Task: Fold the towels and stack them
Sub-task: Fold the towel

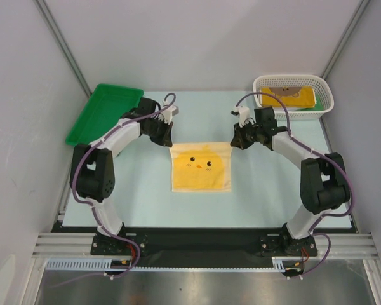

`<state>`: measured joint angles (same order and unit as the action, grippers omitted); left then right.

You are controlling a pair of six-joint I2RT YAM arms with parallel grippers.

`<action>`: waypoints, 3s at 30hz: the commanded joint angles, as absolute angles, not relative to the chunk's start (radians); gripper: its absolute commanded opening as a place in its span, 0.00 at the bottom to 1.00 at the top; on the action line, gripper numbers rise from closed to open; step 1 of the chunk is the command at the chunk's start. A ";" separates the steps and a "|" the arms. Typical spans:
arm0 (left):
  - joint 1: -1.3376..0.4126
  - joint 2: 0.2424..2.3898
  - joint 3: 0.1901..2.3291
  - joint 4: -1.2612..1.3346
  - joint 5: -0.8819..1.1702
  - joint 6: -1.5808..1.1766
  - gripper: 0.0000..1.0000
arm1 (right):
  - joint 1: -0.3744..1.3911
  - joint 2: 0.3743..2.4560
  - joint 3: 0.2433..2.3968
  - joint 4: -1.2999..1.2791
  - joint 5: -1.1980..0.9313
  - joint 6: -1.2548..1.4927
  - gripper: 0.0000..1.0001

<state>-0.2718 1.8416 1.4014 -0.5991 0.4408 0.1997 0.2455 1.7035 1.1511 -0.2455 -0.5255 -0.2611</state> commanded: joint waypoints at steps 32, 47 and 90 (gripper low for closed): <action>-0.434 1.514 0.974 -0.609 0.265 0.006 0.00 | 0.474 1.416 0.808 -0.327 -0.173 0.138 0.00; -0.494 1.479 0.923 -0.641 0.215 -0.066 0.22 | 0.488 1.434 0.785 -0.382 -0.198 0.199 0.14; -0.627 1.368 0.827 -0.546 0.015 -0.509 0.40 | 0.618 1.342 0.771 -0.419 -0.069 0.419 0.28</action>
